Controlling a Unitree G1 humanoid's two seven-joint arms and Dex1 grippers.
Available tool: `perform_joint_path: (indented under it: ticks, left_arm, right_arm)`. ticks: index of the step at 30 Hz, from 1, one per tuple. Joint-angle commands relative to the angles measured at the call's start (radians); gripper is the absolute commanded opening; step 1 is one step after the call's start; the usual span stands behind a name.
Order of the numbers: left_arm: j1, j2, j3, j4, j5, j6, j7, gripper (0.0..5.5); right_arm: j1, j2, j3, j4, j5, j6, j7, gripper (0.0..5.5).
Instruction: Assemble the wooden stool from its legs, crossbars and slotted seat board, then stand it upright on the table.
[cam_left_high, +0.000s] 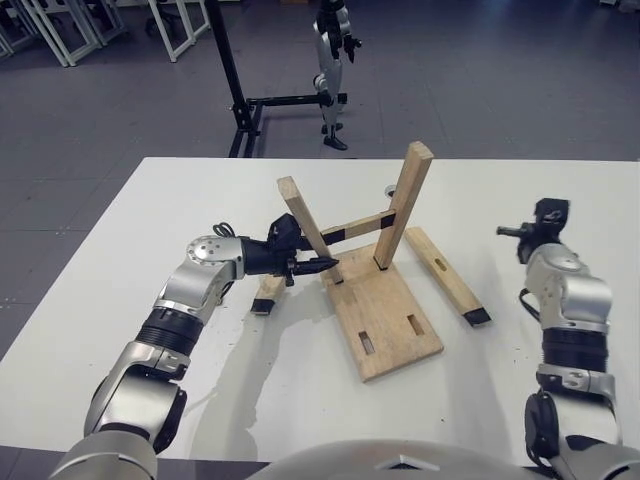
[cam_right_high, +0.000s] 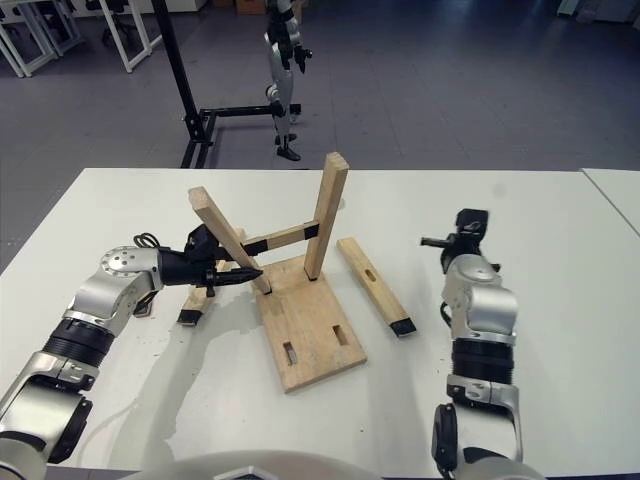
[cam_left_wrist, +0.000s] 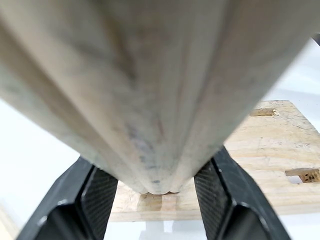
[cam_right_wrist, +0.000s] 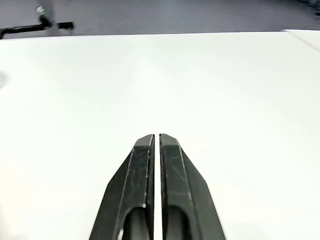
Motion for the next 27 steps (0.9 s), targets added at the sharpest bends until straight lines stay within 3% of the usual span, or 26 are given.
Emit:
perform_joint_path:
  ticks: [1,3,5,9,17,24,27]
  left_arm:
    - [0.179,0.047,-0.136,0.078,0.155,0.153,-0.011,2.07]
    - [0.189,0.056,-0.142,0.068,0.150,0.152,-0.009,2.07]
    - [0.198,0.065,-0.151,0.067,0.149,0.144,-0.010,2.07]
    - [0.200,0.070,-0.157,0.057,0.144,0.145,-0.016,2.07]
    - [0.090,0.136,-0.271,0.147,0.125,0.290,-0.299,2.07]
    - [0.068,0.083,-0.257,0.301,0.155,0.229,-0.259,2.07]
    - [0.088,0.065,-0.247,0.285,0.148,0.217,-0.231,2.07]
  right_arm:
    - [-0.130,0.254,0.363,-0.451,0.411,0.165,0.359,0.14]
    - [-0.119,0.255,0.271,-0.579,0.631,0.276,0.428,0.14]
    - [-0.093,0.214,0.191,-0.572,0.658,0.323,0.436,0.14]
    - [-0.084,0.204,0.168,-0.557,0.627,0.357,0.384,0.14]
    - [-0.159,0.075,0.062,-0.385,0.359,0.289,0.232,0.14]
    - [-0.207,-0.091,-0.131,-0.185,0.169,0.165,0.055,0.14]
    - [-0.160,-0.131,-0.145,-0.196,0.107,0.188,0.006,0.14]
